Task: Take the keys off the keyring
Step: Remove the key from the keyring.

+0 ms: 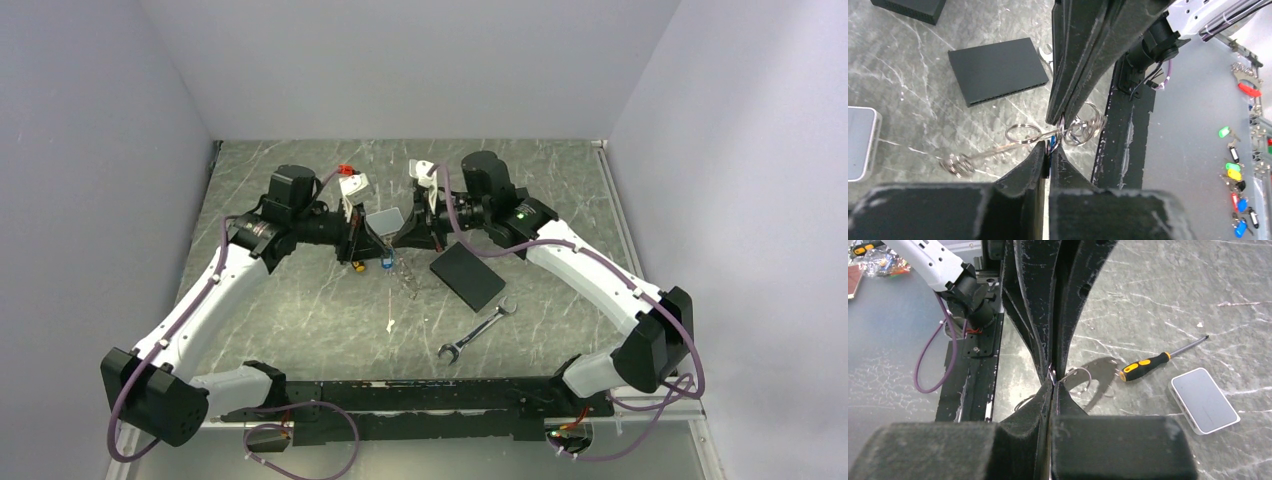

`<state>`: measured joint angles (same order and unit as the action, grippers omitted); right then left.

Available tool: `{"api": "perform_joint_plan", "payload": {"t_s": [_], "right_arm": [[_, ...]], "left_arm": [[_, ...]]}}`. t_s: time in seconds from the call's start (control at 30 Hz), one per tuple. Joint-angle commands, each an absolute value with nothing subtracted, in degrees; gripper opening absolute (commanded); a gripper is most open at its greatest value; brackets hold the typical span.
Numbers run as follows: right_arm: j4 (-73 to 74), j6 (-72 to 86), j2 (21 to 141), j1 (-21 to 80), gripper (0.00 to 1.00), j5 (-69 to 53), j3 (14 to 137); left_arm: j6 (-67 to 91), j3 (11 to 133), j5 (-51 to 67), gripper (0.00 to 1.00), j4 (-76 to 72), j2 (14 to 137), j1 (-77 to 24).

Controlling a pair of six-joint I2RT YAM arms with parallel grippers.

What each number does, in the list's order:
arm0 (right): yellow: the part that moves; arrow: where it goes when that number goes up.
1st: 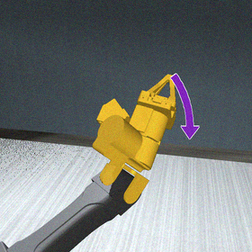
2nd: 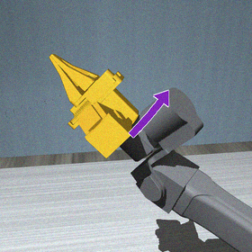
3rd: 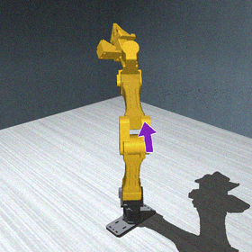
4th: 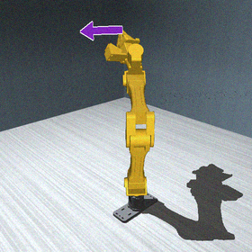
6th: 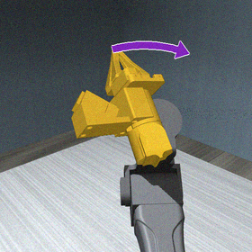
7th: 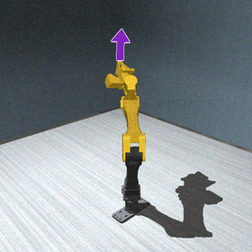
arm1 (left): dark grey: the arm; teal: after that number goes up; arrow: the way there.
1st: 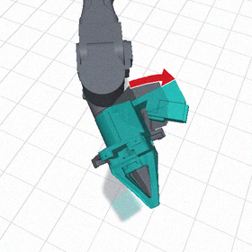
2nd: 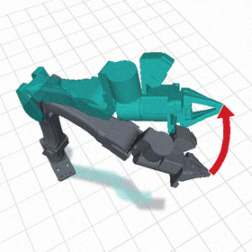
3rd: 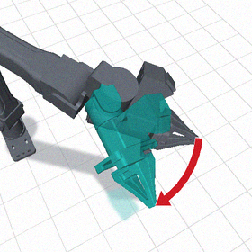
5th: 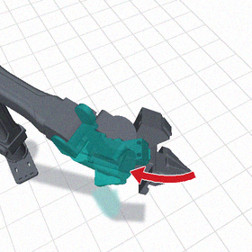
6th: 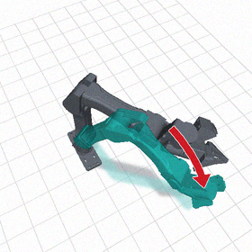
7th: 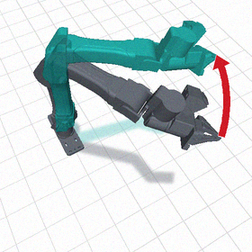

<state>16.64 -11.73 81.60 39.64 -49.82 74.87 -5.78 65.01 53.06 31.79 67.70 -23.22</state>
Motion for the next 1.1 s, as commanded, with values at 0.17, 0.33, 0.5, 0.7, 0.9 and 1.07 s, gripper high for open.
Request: {"api": "perform_joint_plan", "payload": {"t_s": [0.17, 0.33, 0.5, 0.7, 0.9, 1.07], "right_arm": [[4.41, -2.84, 78.98, 37.0, 0.0, -54.14, 72.05], [-7.82, 7.53, 79.81, 36.41, 0.0, -56.48, 66.61], [-22.5, 18.53, 80.82, 35.81, 0.0, -58.16, 60.65], [-23.17, 19.19, 80.41, 33.92, 0.0, -57.76, 60.39], [-14.22, 12.3, 78.58, 31.57, 0.0, -56.41, 60.64], [-3.39, 2.71, 75.49, 29.31, 0.0, -54.85, 58.95]], "left_arm": [[-5.62, 63.53, 53.7, 0.0, 30.59, 65.8, -23.38], [-2.46, 62.27, 54.16, 0.0, 27.58, 66.95, -25.04], [-0.61, 62.36, 53.71, 0.0, 26.89, 68.17, -25.81], [-2.78, 62.64, 53.61, 0.0, 31.76, 67.17, -25.6], [-4.38, 63.77, 55.12, 0.0, 38.03, 65.04, -21.07], [-8.9, 66.43, 51.77, 0.0, 48.97, 65.85, -15.14]]}}
